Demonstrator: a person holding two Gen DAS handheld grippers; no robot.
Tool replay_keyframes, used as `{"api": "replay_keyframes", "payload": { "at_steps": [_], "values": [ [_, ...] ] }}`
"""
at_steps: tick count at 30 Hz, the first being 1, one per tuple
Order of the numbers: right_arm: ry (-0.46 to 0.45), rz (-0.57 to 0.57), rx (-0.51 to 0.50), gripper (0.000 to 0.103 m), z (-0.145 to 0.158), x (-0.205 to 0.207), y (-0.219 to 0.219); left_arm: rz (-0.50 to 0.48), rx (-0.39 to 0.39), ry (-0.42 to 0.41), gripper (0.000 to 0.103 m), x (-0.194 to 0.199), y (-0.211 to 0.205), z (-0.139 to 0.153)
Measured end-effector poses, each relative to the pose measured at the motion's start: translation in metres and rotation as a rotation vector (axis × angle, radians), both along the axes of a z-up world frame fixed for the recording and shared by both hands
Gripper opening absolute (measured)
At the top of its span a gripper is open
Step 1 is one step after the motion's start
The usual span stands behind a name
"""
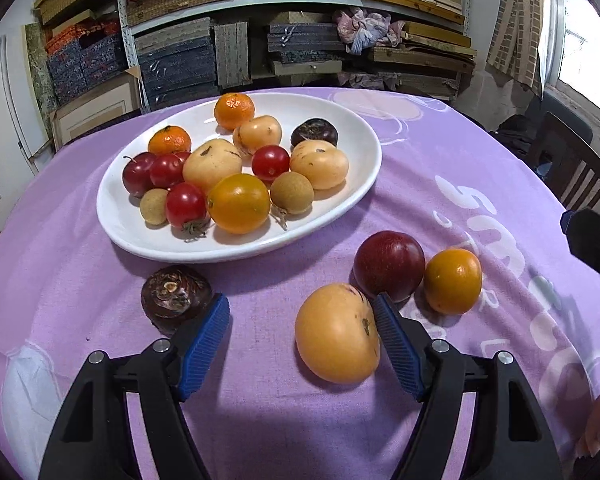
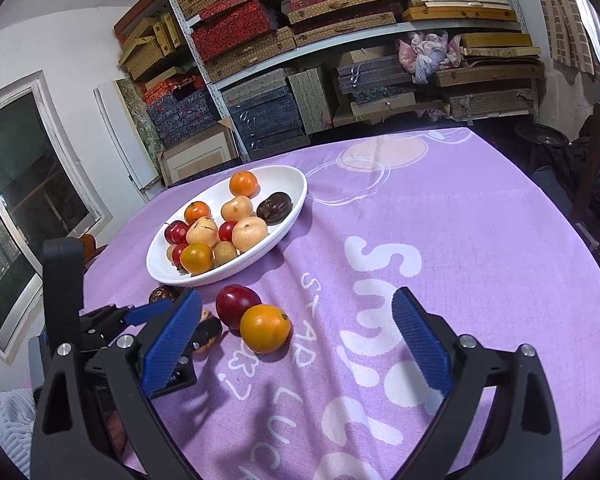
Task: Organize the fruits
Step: 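Grasp a pale striped fruit with the left tool while the right tool grasps an orange fruit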
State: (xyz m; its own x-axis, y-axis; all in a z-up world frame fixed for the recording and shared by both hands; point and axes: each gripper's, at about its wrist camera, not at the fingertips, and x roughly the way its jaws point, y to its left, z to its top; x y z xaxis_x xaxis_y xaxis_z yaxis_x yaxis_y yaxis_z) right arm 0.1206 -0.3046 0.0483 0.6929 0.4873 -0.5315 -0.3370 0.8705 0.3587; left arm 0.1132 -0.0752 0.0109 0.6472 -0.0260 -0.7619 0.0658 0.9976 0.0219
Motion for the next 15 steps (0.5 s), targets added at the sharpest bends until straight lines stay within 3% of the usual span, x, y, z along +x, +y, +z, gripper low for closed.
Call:
{"api": "replay_keyframes", "payload": {
  "at_steps": [3,6,15],
  "values": [
    [-0.001,0.001,-0.001,0.094,0.0,0.0,0.0,0.016,-0.048,0.008,0.071,0.0,0.008,-0.001],
    [0.004,0.009,-0.005,0.094,-0.001,0.002,0.002,0.017,-0.057,0.024,0.046,0.0,0.016,-0.004],
    [0.016,0.03,-0.024,0.094,-0.002,0.003,0.009,-0.035,-0.025,0.027,0.049,-0.025,0.022,-0.005]
  ]
}}
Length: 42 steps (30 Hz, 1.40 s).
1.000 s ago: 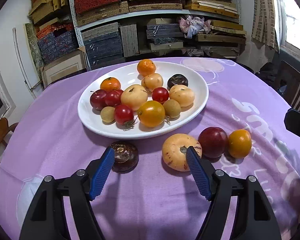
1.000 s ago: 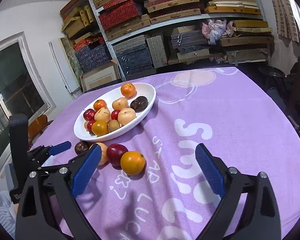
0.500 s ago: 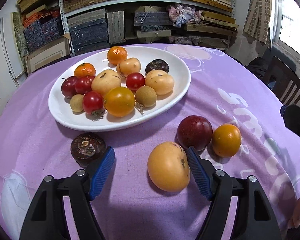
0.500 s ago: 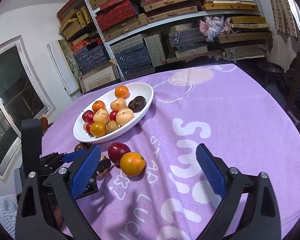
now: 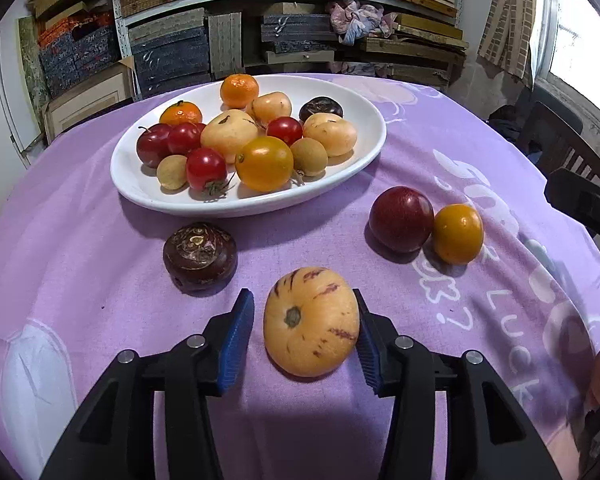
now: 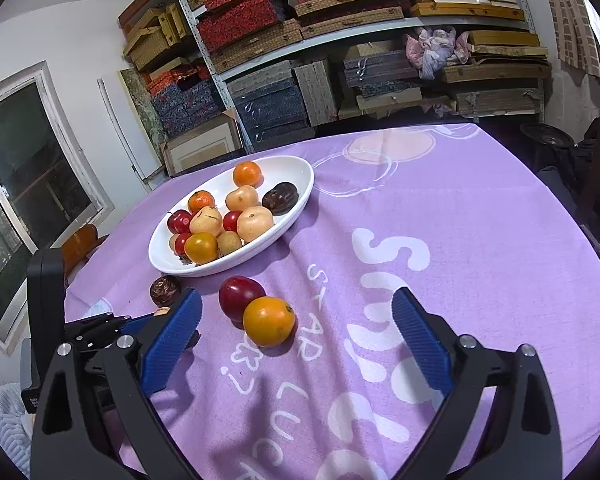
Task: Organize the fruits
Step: 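Grasp a pale striped fruit with the left tool while the right tool grasps an orange fruit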
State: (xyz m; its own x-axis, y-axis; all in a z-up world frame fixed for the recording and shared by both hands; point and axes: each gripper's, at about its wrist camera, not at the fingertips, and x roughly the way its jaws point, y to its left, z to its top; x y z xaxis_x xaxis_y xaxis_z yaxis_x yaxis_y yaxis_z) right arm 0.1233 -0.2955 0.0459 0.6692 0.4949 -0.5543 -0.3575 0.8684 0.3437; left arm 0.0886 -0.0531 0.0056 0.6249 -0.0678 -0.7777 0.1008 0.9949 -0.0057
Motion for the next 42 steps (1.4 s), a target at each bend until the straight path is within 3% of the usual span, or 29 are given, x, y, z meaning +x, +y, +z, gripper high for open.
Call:
{"api": "replay_keyframes", "payload": {
  "at_steps": [3,5,9,13,15,19,22,26,34,38,42],
  "values": [
    [-0.001,0.003,-0.008,0.094,-0.001,0.0,0.002,0.007,-0.014,-0.003,0.049,0.001,0.003,0.0],
    [0.002,0.007,-0.007,0.094,-0.002,0.0,0.003,0.007,-0.031,-0.011,0.04,0.001,0.006,0.002],
    [-0.006,0.038,-0.03,0.094,-0.002,-0.003,0.01,0.034,-0.056,-0.009,0.039,-0.001,0.017,0.005],
    [-0.012,0.109,-0.14,0.093,-0.008,-0.008,0.032,0.066,-0.052,-0.038,0.039,-0.021,0.04,0.015],
    [-0.01,0.145,-0.206,0.079,-0.013,-0.01,0.046,0.08,-0.042,-0.045,0.039,-0.034,0.051,0.017],
    [0.012,0.18,-0.277,0.069,-0.025,-0.009,0.061,0.115,0.005,-0.076,0.039,-0.053,0.064,0.014],
    [0.011,0.167,-0.261,0.068,-0.026,-0.005,0.06,0.106,-0.045,-0.052,0.039,-0.052,0.069,0.012],
    [0.044,0.171,-0.235,0.055,-0.029,0.005,0.061,0.092,-0.044,-0.063,0.039,-0.056,0.067,0.013],
    [0.092,0.188,-0.202,0.055,-0.034,0.016,0.063,0.072,-0.053,-0.046,0.039,-0.055,0.062,0.01],
    [0.121,0.188,-0.181,0.038,-0.036,0.022,0.06,0.066,-0.054,-0.034,0.039,-0.053,0.06,0.008],
    [0.126,0.199,-0.166,0.038,-0.037,0.019,0.058,0.074,-0.043,-0.037,0.039,-0.053,0.06,0.009]
  ]
}}
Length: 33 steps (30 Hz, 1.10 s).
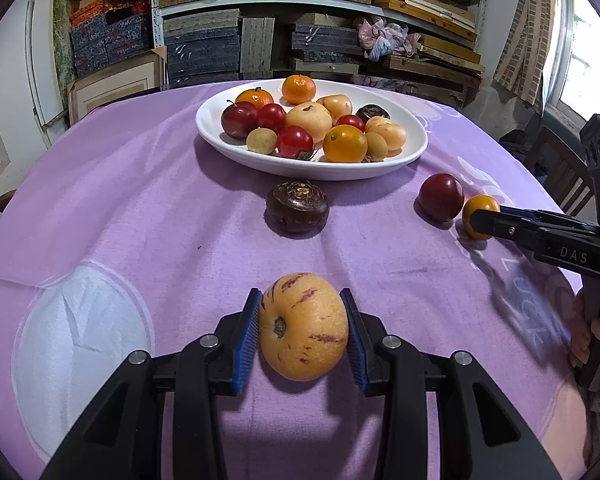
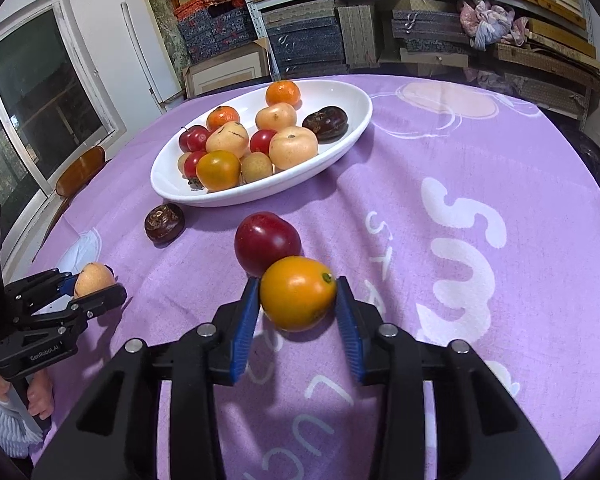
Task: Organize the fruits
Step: 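Grasp a pale striped fruit with the left tool while the right tool grasps an orange fruit, then lower both held fruits onto the white plate and open both tools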
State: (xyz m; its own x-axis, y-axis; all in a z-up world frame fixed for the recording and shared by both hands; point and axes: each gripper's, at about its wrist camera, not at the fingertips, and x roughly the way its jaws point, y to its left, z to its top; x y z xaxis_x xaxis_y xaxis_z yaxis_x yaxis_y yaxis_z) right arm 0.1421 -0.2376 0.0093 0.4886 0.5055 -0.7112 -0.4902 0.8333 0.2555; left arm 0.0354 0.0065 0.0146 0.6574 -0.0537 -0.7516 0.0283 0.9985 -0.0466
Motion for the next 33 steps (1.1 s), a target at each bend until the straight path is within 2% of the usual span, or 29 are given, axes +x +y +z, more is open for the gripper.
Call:
{"api": "replay_keyframes", "payload": {
  "at_steps": [9,11,14,16,20,24,28,33],
  "values": [
    [-0.031,0.042,0.007,0.038,0.004,-0.027,0.008,0.002,0.1,-0.067,0.039,-0.01,-0.014,0.008],
    [-0.055,0.064,0.011,0.038,0.009,-0.036,0.015,-0.005,0.086,-0.073,0.039,-0.008,-0.014,0.013],
    [-0.091,0.088,0.021,0.037,0.02,-0.043,0.024,-0.007,0.021,-0.054,0.039,0.009,-0.007,0.025],
    [-0.12,0.089,0.019,0.037,0.03,-0.041,0.029,0.004,0.023,-0.064,0.039,0.029,-0.003,0.038],
    [-0.175,0.059,-0.004,0.037,0.062,-0.014,0.036,0.023,0.006,-0.072,0.039,0.076,0.003,0.063],
    [-0.204,0.02,-0.036,0.037,0.084,0.034,0.052,0.054,0.039,-0.091,0.039,0.123,-0.001,0.076],
    [-0.182,0.013,-0.072,0.037,0.075,0.076,0.075,0.068,0.048,-0.048,0.039,0.17,-0.004,0.072],
    [-0.15,0.024,-0.085,0.038,0.053,0.106,0.094,0.087,0.065,0.001,0.039,0.218,-0.006,0.055]
  ]
}}
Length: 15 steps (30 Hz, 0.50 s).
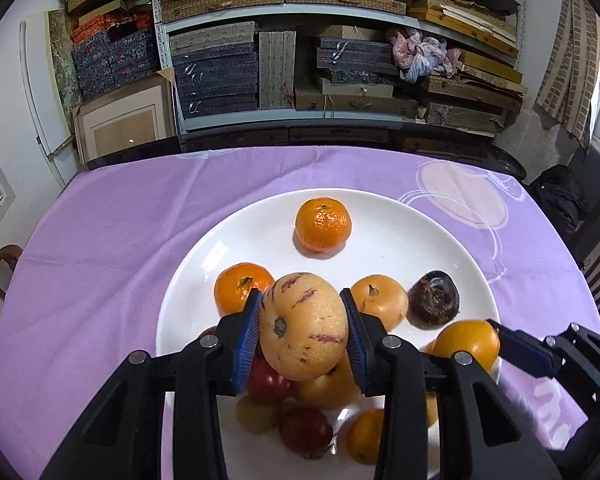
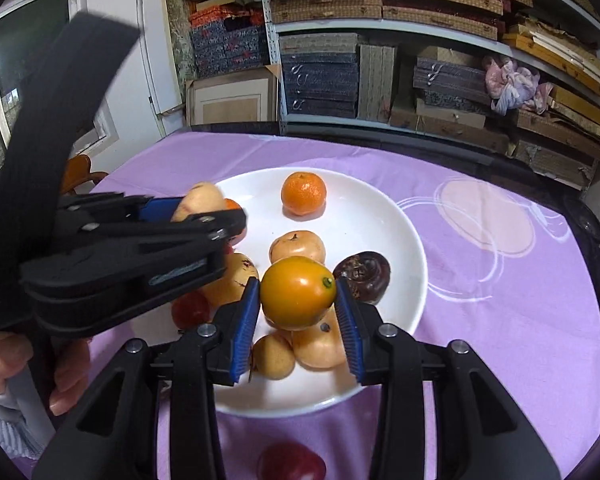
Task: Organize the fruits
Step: 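Lower both held fruits onto the white plate and open both tools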
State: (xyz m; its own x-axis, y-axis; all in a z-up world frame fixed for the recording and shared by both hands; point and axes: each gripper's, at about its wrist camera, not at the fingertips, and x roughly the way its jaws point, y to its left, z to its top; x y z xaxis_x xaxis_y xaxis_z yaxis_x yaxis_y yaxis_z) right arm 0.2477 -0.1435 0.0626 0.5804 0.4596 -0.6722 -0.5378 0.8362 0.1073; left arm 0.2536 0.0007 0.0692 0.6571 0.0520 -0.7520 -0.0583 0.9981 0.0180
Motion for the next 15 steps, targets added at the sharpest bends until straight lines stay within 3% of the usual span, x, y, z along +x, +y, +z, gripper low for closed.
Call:
{"api": "replay_keyframes", "payload": {
  "at_steps": [2,3,6,7,10,12,15],
  "values": [
    [-0.005,0.004,-0.011,0.039,-0.007,0.003,0.001,0.008,0.018,-0.009,0.04,0.009,-0.002,-0.005],
    [-0.011,0.005,-0.007,0.045,-0.009,0.004,0.0,0.01,0.031,-0.015,0.044,0.011,-0.003,-0.005],
    [-0.008,-0.016,0.023,0.067,-0.011,0.004,-0.008,0.012,0.031,-0.035,0.068,0.008,-0.002,-0.004],
    [-0.007,-0.023,0.04,0.068,-0.009,0.002,-0.013,0.014,0.035,-0.046,0.073,0.004,0.0,-0.001],
    [-0.004,-0.042,0.102,0.069,0.004,-0.011,-0.036,0.02,0.013,-0.069,0.074,-0.015,0.01,0.011],
    [-0.015,-0.062,0.145,0.084,0.016,-0.025,-0.056,0.026,-0.014,-0.08,0.075,-0.036,0.022,0.02],
    [-0.038,-0.094,0.229,0.095,0.03,-0.06,-0.086,0.048,-0.017,-0.1,0.087,-0.075,0.037,0.024]
  ]
}}
